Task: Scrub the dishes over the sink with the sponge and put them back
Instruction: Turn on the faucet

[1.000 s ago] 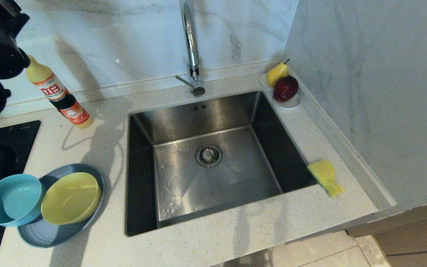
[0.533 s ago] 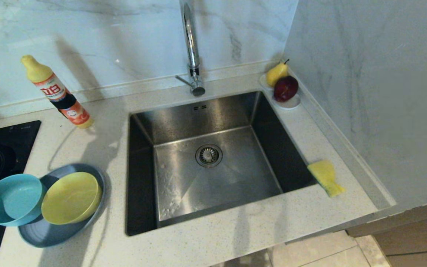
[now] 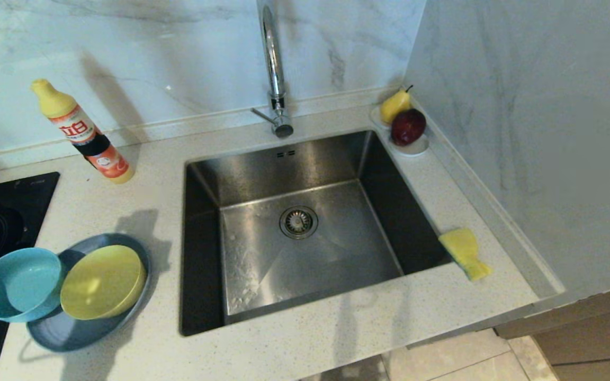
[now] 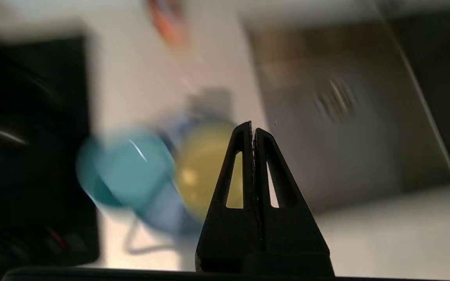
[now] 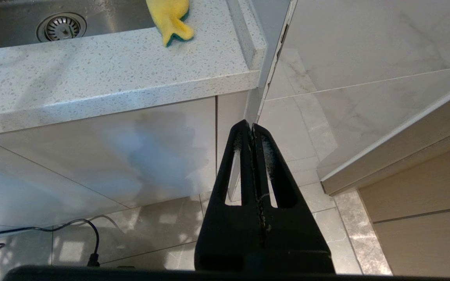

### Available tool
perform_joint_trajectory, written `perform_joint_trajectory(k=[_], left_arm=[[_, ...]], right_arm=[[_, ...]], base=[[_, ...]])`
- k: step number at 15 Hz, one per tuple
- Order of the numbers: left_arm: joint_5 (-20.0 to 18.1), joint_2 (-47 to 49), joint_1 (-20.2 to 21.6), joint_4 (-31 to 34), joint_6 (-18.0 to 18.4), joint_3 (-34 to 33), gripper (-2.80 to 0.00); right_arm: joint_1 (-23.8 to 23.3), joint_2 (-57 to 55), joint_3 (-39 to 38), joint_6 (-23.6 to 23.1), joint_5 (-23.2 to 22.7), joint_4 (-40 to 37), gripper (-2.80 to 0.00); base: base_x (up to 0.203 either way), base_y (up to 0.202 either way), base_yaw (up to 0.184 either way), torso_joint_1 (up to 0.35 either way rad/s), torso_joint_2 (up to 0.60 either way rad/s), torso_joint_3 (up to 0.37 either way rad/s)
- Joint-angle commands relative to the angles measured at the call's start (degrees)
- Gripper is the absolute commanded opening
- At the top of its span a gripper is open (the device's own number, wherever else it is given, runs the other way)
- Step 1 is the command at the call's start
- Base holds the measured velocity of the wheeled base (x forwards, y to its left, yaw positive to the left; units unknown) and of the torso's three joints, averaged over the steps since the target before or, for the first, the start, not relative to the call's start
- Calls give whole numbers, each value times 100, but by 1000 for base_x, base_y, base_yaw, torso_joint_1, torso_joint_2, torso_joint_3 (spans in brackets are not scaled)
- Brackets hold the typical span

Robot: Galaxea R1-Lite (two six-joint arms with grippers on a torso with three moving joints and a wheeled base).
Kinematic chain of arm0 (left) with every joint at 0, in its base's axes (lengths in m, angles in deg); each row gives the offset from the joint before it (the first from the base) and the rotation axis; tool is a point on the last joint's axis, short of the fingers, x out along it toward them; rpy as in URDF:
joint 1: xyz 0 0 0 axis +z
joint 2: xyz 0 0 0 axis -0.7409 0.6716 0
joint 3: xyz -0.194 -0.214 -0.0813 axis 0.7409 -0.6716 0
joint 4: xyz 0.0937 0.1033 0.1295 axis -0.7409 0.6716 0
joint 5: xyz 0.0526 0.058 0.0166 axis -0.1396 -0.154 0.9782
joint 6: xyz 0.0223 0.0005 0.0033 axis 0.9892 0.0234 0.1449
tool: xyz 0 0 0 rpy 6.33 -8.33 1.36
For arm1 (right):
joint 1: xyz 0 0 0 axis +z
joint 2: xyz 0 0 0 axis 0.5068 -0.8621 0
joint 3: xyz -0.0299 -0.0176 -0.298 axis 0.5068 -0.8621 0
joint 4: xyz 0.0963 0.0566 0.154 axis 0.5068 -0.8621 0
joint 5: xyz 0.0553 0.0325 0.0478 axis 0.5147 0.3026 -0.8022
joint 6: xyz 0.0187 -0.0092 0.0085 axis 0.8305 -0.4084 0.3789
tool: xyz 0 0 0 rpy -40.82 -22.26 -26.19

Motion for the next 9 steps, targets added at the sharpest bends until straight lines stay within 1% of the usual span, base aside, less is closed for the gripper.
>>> perform_joint_trajectory(k=[1,3,5,7,9], left_arm=[[-632,-1424,-40,156,153,-1289,-280],[-835,-2104,-126,200,266,-2026,-280],[-854,-2672,-407,216,304,-2572,-280],[-570,-3031,-599,180,344,-3141,-280],[-313,-3186,-606,-191,310,-3736,-280]], right_arm=[[1,-1,-1,0,0,4,-280],[1,-1,-1,0,0,4,-280],[1,-1,-1,0,0,4,-280],[1,-1,-1,0,0,4,-280],[1,-1,-1,0,0,4,-280]], base=[[0,0,0,0,0,0],[0,0,0,0,0,0],[0,0,0,0,0,0],[0,0,0,0,0,0],[0,0,0,0,0,0]])
